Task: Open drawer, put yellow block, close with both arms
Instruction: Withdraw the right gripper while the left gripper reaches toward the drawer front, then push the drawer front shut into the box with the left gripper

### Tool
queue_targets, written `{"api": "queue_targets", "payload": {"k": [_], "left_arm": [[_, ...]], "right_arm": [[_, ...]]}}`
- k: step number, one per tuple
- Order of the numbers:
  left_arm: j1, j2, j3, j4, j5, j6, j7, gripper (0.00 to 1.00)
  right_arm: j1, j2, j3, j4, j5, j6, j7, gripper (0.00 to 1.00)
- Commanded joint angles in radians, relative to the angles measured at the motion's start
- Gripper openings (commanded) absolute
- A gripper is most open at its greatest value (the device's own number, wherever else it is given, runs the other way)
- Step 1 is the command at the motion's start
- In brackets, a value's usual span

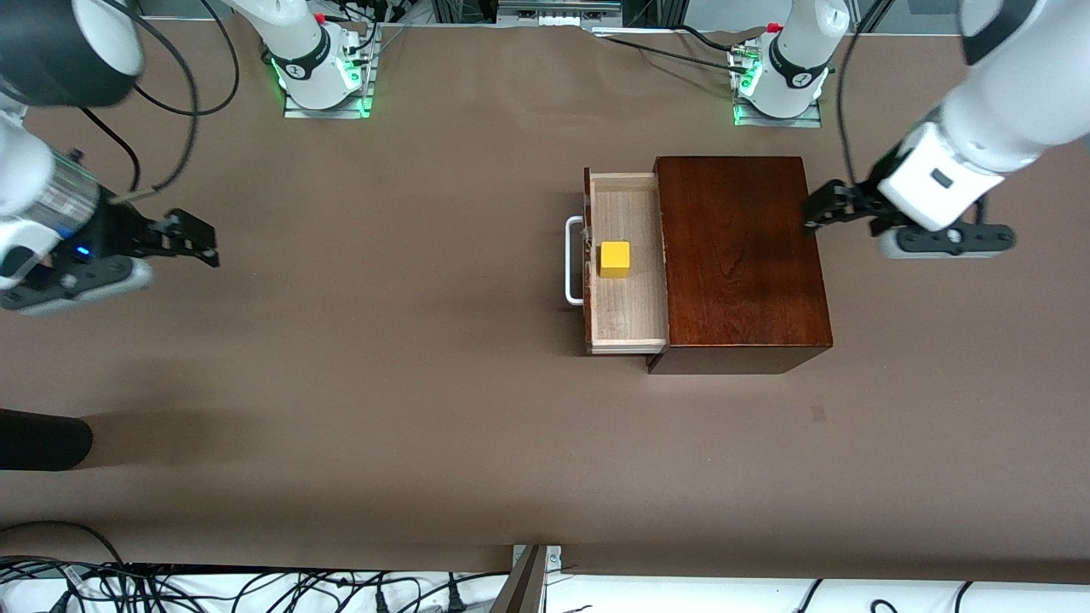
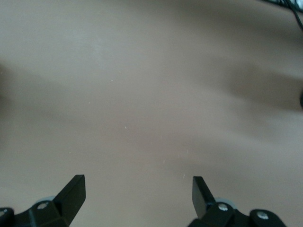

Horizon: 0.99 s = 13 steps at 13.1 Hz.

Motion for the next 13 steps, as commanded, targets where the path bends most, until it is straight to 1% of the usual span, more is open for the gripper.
{"api": "queue_targets", "payload": {"k": [1,4,7,9,11,13], "left_arm": [[-0.091,0.062,0.010,0.069,-0.041,-0.020,-0.170,1.00],[-0.227,0.157,0.011,0.149,-0.039,-0.018,-0.403,1.00],[-0.348,0.226,0.011,0.170,-0.041,-0.009,-0.586,1.00],[-0.411,0.282,0.013,0.207,-0.039,0.023,-0.705,1.00],[-0.470,0.341,0.013,0.242,-0.033,0.043,-0.825,1.00],[-0.516,0.388,0.013,0.247,-0.026,0.098,-0.926,1.00]], "right_arm": [[-0.060,-0.076,0.023,-0.045,0.005,-0.043,0.062,1.00],[-0.110,-0.119,0.020,-0.048,-0.006,-0.103,0.060,1.00],[-0.123,-0.126,0.020,-0.045,-0.020,-0.111,0.063,1.00],[-0.129,-0.121,0.018,-0.045,-0.044,-0.123,0.082,1.00],[-0.135,-0.115,0.018,-0.042,-0.049,-0.141,0.115,1.00],[-0.130,-0.112,0.018,-0.040,-0.072,-0.146,0.155,1.00]]}}
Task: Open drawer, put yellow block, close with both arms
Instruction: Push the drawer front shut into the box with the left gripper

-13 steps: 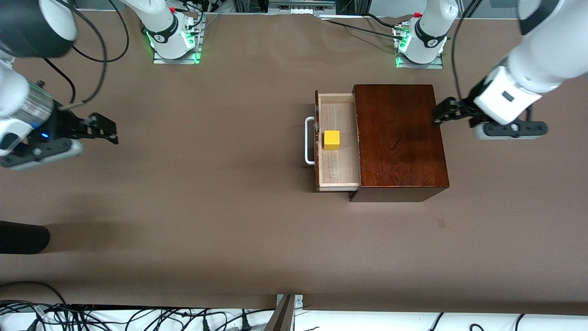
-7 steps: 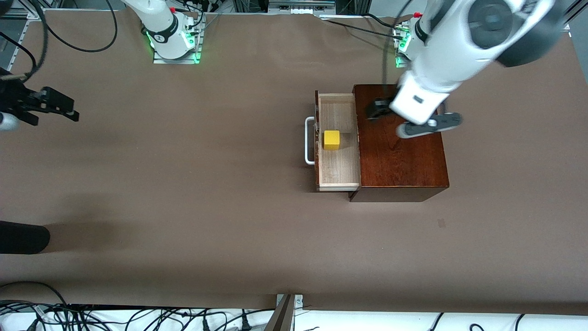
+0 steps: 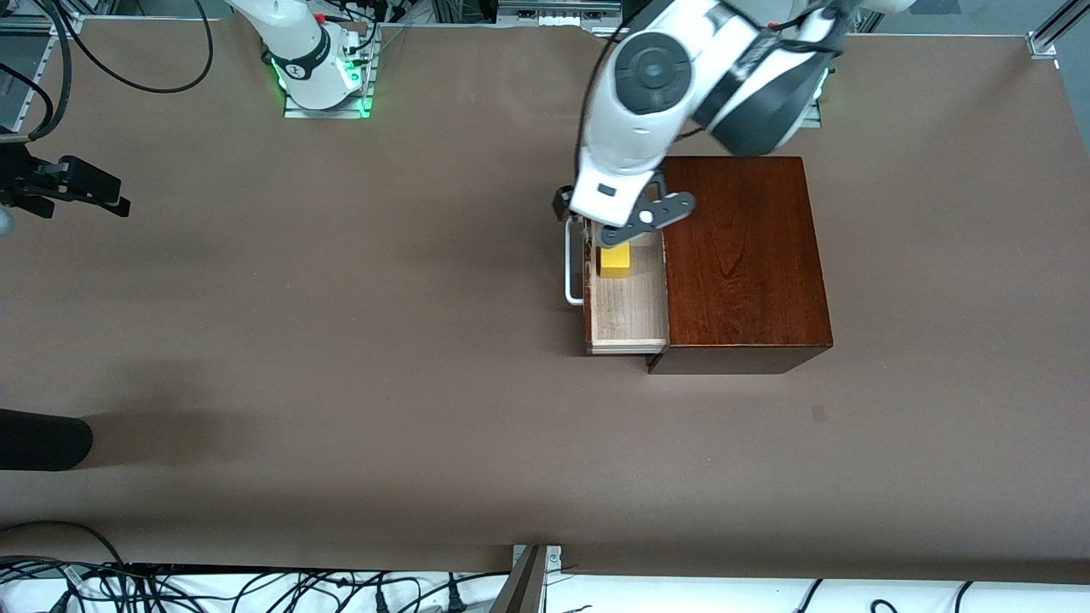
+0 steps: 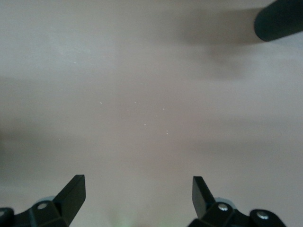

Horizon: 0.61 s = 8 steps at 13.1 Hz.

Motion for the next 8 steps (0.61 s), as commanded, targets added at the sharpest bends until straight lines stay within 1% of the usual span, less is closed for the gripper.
{"api": "queue_targets", "payload": {"k": [1,4,8], "left_arm": [[-0.057,0.089,0.017,0.061,-0.001,0.058,-0.122,1.00],[-0.096,0.164,0.020,0.062,0.003,0.154,-0.242,1.00],[-0.140,0.255,0.027,0.062,0.074,0.231,-0.378,1.00]], "right_arm": [[-0.011,-0.011,0.018,-0.013,-0.022,-0.013,0.044,1.00],[-0.005,-0.002,0.021,-0.012,-0.022,-0.013,0.047,1.00],[0.000,0.008,0.024,-0.002,-0.021,-0.003,0.047,1.00]]}}
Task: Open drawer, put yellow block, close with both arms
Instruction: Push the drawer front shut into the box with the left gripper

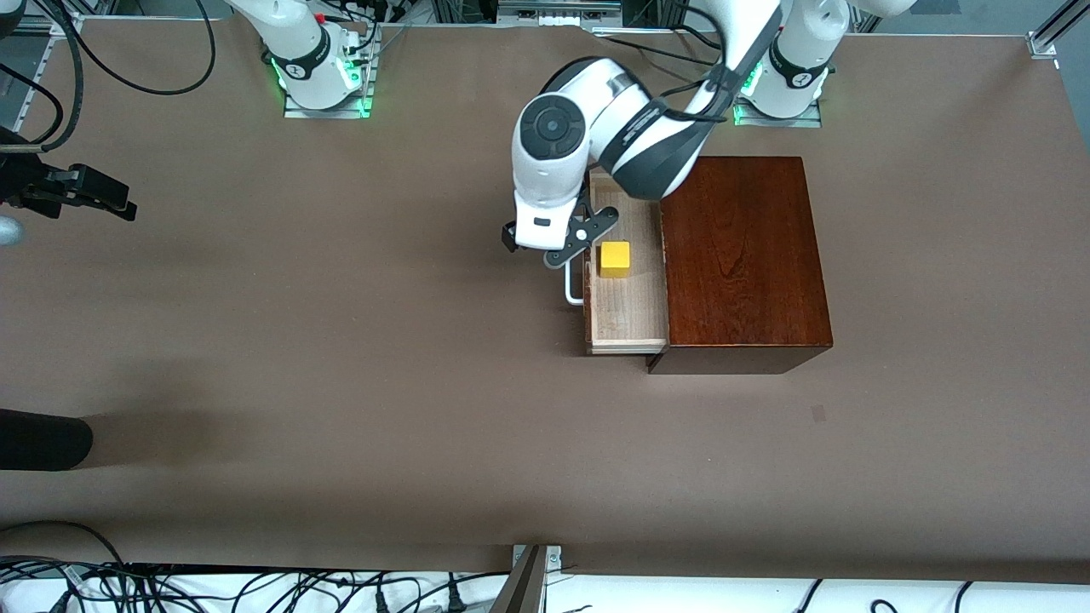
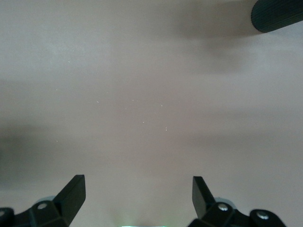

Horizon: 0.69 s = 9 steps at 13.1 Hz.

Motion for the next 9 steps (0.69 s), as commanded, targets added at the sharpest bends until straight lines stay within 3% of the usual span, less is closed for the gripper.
{"api": "queue_targets", "payload": {"k": [1,5,6,8,9], "left_arm": [[-0.038,0.066,0.017,0.045,0.049,0.031,-0.089,1.00],[-0.052,0.094,0.019,0.045,0.058,0.059,-0.143,1.00],[-0.052,0.096,0.019,0.045,0.056,0.059,-0.137,0.89],[-0.052,0.097,0.020,0.054,0.056,0.059,-0.131,0.26],[-0.050,0.097,0.020,0.055,0.056,0.059,-0.129,0.08]], "right_arm": [[-0.002,-0.003,0.011,0.001,-0.016,0.000,0.016,1.00],[-0.004,-0.003,0.008,0.001,-0.011,-0.006,0.017,1.00],[-0.010,-0.003,0.005,0.001,-0.008,-0.008,0.017,1.00],[-0.011,-0.003,0.003,0.001,-0.008,-0.009,0.017,1.00],[-0.008,-0.003,0.003,0.001,-0.008,-0.009,0.017,1.00]]}}
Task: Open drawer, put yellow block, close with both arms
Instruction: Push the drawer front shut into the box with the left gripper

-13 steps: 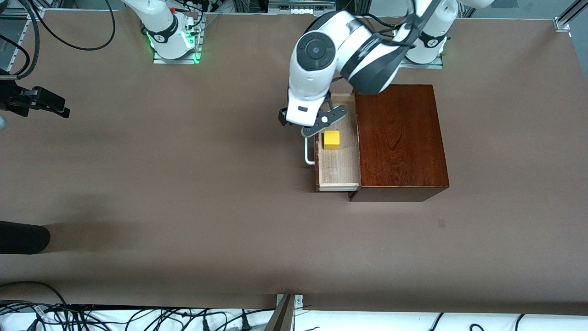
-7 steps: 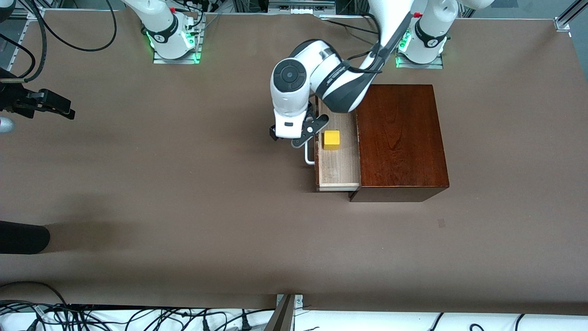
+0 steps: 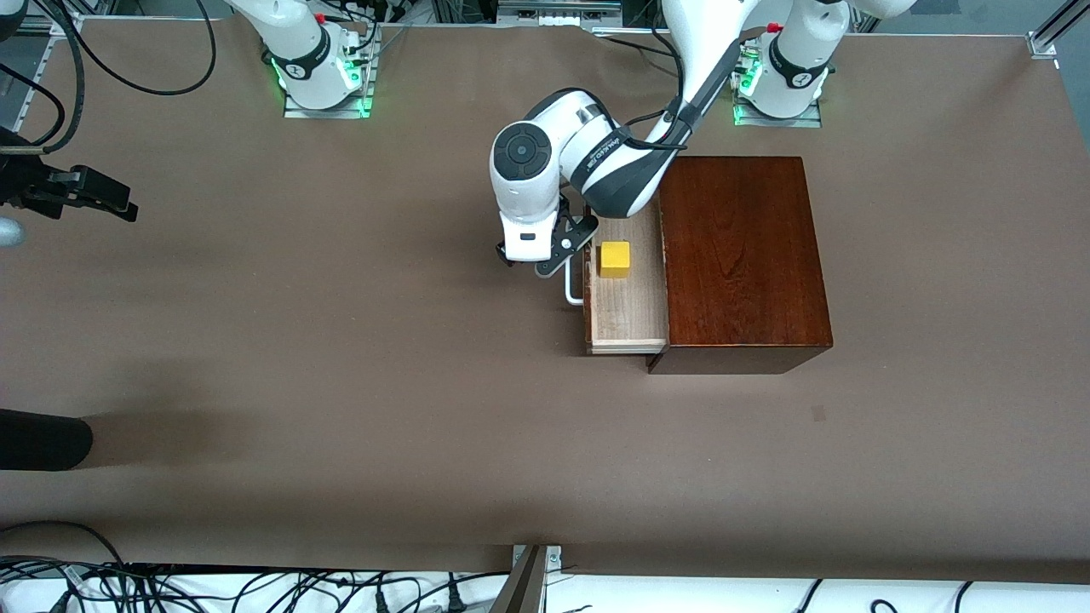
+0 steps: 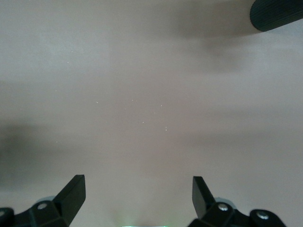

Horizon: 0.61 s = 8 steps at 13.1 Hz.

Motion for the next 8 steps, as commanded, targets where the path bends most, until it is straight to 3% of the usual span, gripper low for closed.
{"api": "queue_targets", "payload": {"k": [1,8], "left_arm": [[-0.014,0.020,0.014,0.042,0.025,-0.004,-0.008,0.00],[0.021,0.026,0.023,0.034,0.063,-0.006,0.002,0.00]], "right_arm": [[-0.005,-0.002,0.006,0.001,-0.005,-0.005,0.011,1.00],[-0.007,-0.001,0.006,0.002,0.000,0.004,0.014,1.00]]}}
